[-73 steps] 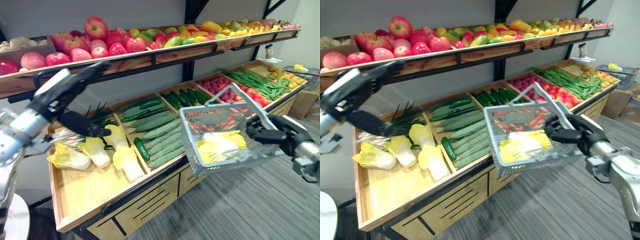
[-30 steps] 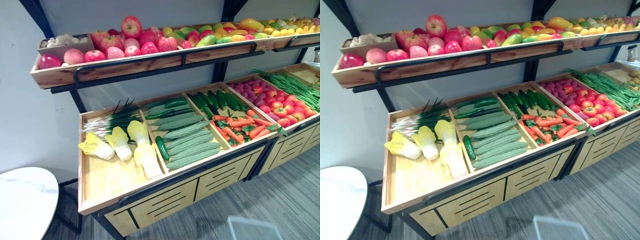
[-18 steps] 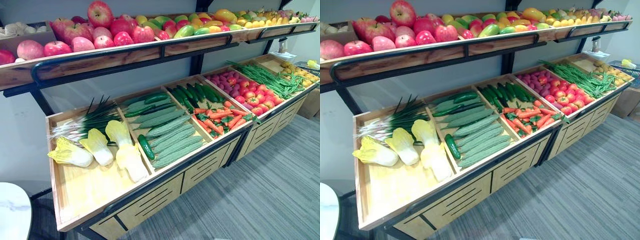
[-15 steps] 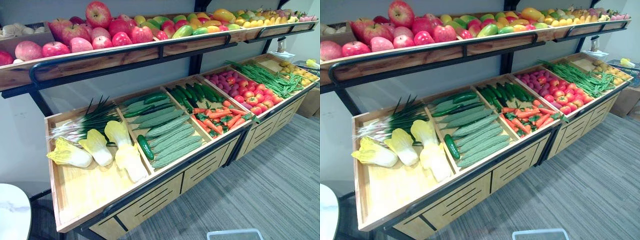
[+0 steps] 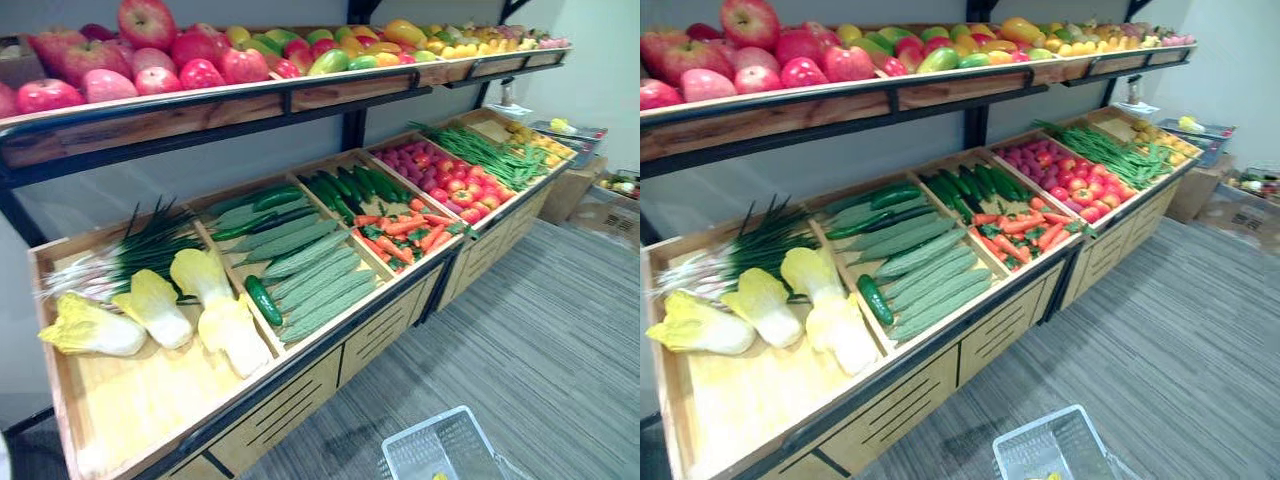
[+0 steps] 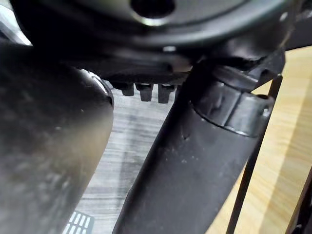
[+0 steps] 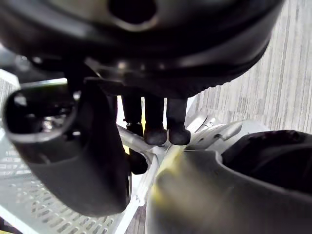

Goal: Pick vegetable in the basket

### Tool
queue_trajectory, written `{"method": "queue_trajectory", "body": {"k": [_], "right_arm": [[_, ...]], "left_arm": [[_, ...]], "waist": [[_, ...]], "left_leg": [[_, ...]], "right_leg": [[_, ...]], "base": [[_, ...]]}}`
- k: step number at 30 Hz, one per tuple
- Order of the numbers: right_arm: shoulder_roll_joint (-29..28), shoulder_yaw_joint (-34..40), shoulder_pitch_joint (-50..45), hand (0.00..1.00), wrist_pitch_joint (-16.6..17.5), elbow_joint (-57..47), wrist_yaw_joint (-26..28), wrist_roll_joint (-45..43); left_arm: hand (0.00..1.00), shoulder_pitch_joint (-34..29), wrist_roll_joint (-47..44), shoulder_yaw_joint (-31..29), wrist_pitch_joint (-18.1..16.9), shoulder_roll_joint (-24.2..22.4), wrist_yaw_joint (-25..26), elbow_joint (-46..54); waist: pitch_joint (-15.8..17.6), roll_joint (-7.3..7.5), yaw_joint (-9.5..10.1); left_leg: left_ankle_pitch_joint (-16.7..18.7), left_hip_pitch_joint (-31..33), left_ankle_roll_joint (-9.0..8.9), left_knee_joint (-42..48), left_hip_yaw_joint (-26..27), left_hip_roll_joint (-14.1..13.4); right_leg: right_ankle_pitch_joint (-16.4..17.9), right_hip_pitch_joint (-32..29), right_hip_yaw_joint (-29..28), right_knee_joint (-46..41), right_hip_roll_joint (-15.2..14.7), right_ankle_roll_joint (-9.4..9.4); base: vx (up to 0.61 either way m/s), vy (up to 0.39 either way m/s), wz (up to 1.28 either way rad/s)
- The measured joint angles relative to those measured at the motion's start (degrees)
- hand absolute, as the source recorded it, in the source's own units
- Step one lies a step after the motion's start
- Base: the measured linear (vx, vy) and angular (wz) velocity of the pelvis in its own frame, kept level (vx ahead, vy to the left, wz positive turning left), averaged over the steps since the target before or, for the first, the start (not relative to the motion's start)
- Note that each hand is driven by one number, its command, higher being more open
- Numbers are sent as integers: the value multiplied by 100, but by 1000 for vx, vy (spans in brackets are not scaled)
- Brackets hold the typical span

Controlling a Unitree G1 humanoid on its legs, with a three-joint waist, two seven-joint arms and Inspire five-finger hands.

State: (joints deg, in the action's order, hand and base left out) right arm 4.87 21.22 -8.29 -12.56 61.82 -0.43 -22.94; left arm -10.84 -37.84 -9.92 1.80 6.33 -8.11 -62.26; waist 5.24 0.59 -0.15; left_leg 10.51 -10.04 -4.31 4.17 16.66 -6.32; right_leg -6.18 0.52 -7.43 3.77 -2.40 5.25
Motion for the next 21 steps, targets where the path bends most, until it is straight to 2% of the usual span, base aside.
{"method": "queue_trajectory", "body": {"k": [3, 5, 6, 7, 8, 9, 10, 11, 12, 13, 16, 19, 20, 21], "right_arm": [[-16, 2, -3, 0, 22, 54, 38, -3], [-35, 1, 2, 0, 41, 96, 64, 32], [-55, 1, 16, 0, 45, 87, 107, 48], [-60, 6, 35, 0, 49, 87, 132, 56], [-45, 72, 90, 0, 53, 86, 145, 67], [-16, 174, 89, 0, 58, 81, 151, 68], [73, 306, 69, 0, 14, 109, 179, 61], [108, 293, 56, 0, 2, 149, 192, 61], [115, 256, 57, 0, -10, 153, 206, 71], [125, 181, 90, 0, -48, 164, 226, 85], [116, 126, 119, 0, -146, 209, 228, 81], [94, 131, 75, 0, -285, 316, 204, 81], [134, 124, 84, 0, -360, 386, 180, 80], [222, 104, 100, 0, -439, 431, 169, 92]], "left_arm": [[100, 56, 277, 1, 7, 90, -16, 0], [100, 121, 476, -3, 2, 127, -62, 2], [100, 113, 503, -7, -2, 165, -90, 11], [100, 101, 540, -11, -1, 195, -96, 16], [100, 84, 598, -18, 16, 219, -97, 12], [100, 84, 605, -15, 25, 220, -97, 15], [100, 41, 603, -20, 24, 228, -114, 40], [100, 11, 602, -35, 39, 233, -115, 41], [100, 5, 603, -52, 72, 241, -110, 40], [100, 58, 602, -57, 149, 265, -81, 7], [100, 199, 664, -52, 249, 231, -31, -7], [100, 346, 688, -155, 187, 242, 87, -31], [100, 368, 625, -279, 108, 218, 90, 14], [100, 359, 549, -278, 67, 148, 75, 18]], "waist": [[108, 110, -5], [187, 144, 0], [258, 122, 8], [289, 128, 13], [340, 106, 1], [357, 75, -5], [376, 44, -14], [375, 56, -8], [391, 91, -2], [440, 147, -3], [523, 7, -23], [544, 44, -24], [557, 64, -4], [553, 54, 69]], "left_leg": [[204, -7, 19, 297, 323, -50], [327, 3, 21, 476, 635, -119], [384, 27, 45, 583, 944, -233], [401, 18, 60, 613, 1100, -287], [401, -55, 62, 610, 1342, -365], [393, -114, 47, 585, 1453, -406], [370, -301, 5, 535, 1684, -468], [353, -405, -31, 493, 1816, -461], [345, -448, -48, 485, 1901, -439], [334, -492, -68, 487, 1989, -408], [275, -441, -157, 618, 1922, -591], [275, 76, -149, 1919, 1619, -1003], [341, 413, -41, 2699, 1201, -1143], [466, 628, -73, 3047, 622, -1009]], "right_leg": [[-42, -114, -276, -104, 67, 44], [-172, -278, -131, -227, 152, -5], [-318, -400, 285, -278, 236, -125], [-265, -460, 645, -374, 227, -261], [204, -691, 1602, -1064, 136, -621], [473, -786, 2116, -1500, 40, -715], [852, -783, 3103, -2280, -214, -722], [1041, -699, 3423, -2413, -286, -697], [1109, -677, 3514, -2371, -288, -697], [1198, -629, 3479, -2124, -149, -826], [1134, -557, 3314, -1731, 174, -910], [1194, -465, 3139, -1522, 333, -979], [1170, -357, 2969, -1397, 427, -1005], [1161, -250, 2771, -1343, 484, -1020]], "base": [[-21, 43, -57], [-83, 32, -89], [-109, -15, -109], [-99, -45, -113], [-56, -25, -80], [8, -4, -92], [51, 13, -76], [75, 0, -78], [101, -78, -84], [90, -99, -73], [40, -148, -51], [63, -224, -24], [72, -214, -54], [55, -120, -77]]}}
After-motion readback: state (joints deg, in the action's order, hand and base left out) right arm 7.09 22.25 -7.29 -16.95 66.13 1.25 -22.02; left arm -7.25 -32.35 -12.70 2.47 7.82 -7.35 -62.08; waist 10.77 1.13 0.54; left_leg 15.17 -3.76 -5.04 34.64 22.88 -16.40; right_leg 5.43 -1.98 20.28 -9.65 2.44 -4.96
